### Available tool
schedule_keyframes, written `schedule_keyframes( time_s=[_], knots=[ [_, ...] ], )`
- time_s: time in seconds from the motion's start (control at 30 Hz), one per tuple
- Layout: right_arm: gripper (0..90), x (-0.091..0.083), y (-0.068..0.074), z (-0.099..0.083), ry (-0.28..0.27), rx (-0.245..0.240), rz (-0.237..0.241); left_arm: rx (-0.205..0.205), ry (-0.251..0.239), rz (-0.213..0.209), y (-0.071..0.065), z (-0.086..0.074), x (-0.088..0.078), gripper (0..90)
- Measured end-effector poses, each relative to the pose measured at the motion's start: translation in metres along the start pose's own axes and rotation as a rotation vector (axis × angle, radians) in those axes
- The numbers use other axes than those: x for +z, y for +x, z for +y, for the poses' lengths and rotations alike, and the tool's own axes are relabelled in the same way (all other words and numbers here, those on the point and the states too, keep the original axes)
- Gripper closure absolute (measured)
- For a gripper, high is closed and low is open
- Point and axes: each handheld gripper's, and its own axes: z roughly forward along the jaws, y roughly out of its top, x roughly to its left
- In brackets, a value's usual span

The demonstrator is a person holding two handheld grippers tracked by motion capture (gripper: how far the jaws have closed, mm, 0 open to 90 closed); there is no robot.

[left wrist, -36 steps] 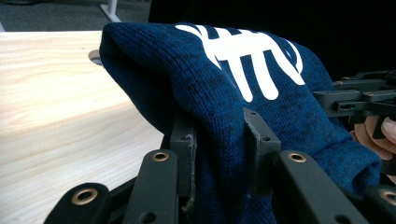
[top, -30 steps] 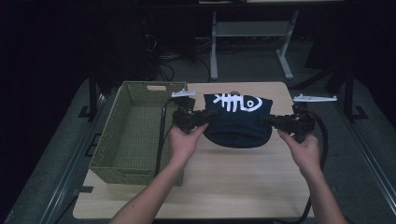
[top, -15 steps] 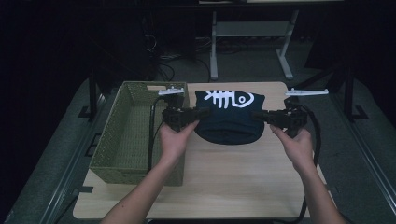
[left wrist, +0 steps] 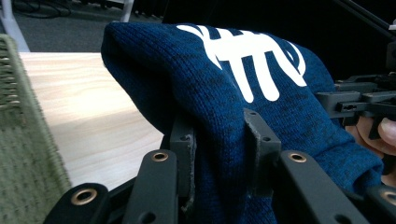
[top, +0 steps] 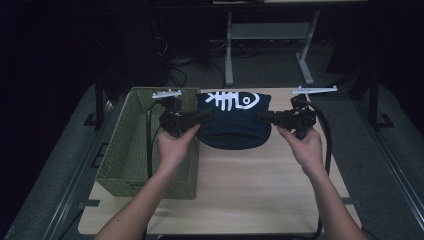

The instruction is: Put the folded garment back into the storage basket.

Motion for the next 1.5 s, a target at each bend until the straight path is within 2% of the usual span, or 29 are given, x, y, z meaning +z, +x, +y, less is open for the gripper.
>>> schedule_keyframes(
  time_s=[0.17,0.3,0.93,1.5],
  knots=[
    [73.3,0.008,0.006,0.006,0.002,-0.006,0.011,-0.024,-0.006,0.000,0.009,0.002,-0.009,68.7],
    [73.3,0.015,0.010,0.009,0.004,-0.009,0.020,-0.017,-0.007,0.004,0.013,0.003,-0.015,68.8],
    [73.2,0.050,0.025,0.023,-0.004,-0.006,0.072,-0.047,-0.031,0.045,0.037,0.007,-0.045,68.8],
    [73.1,0.080,0.040,0.034,0.011,-0.016,0.103,-0.069,-0.052,0.069,0.058,0.009,-0.072,68.7]
  ],
)
